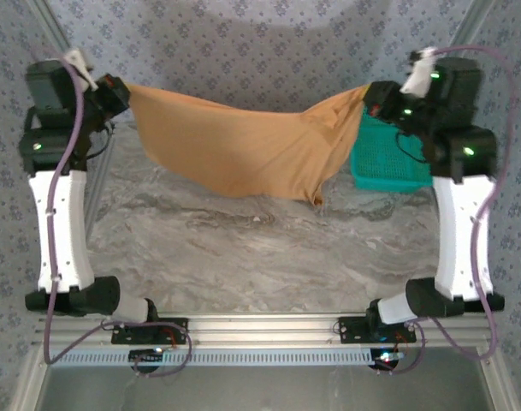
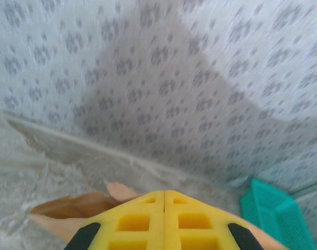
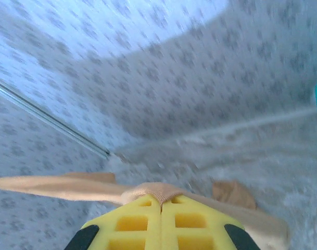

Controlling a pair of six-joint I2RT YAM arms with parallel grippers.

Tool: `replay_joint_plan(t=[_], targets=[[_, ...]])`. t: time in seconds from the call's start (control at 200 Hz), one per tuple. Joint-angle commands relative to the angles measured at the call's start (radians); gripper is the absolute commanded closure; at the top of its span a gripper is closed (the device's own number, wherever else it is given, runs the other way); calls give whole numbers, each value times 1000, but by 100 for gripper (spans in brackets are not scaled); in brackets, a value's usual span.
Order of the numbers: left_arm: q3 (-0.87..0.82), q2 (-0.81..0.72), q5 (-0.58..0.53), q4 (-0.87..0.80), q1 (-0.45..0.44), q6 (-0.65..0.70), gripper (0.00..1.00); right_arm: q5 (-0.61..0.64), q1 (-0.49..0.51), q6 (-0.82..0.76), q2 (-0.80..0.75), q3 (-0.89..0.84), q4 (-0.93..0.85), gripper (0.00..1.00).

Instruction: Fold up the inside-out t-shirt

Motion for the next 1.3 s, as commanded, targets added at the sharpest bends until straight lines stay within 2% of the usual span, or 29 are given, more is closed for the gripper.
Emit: replay_joint_plan(t=[0.0,0.135,0.305,0.46,0.685,0.894,1.039,1.119,1.239,1.294], targets=[[63,-96,30,-26,53,-32,100,-57,-58,31,-49,90,-99,100],[89,-197,-14,-6,88,-27,100,-91,-133,53,-155,138,-80,100],[95,-280,-10,1,89,-24,100,-153,-139,97,-245,126,-25,100],[94,-305,-6,1,88,0,100,-148,-140,97,-249,138,-34,100],[-8,-196,115,39,88,-17,100,-157,-141,125,-155,40,37,100],[-74,-14,159,115,87,-41,100,-180,-134,141,5,2,132,100],[56,137,186,150,87,-74,100,-186,-134,146,142,98,148,100],[187,226,204,132,87,-93,100,-205,-135,147,230,224,141,100],[426,356,238,70,88,-122,100,-255,-156,167,398,518,53,100],[530,407,246,34,87,-127,100,-280,-170,189,425,569,67,100]])
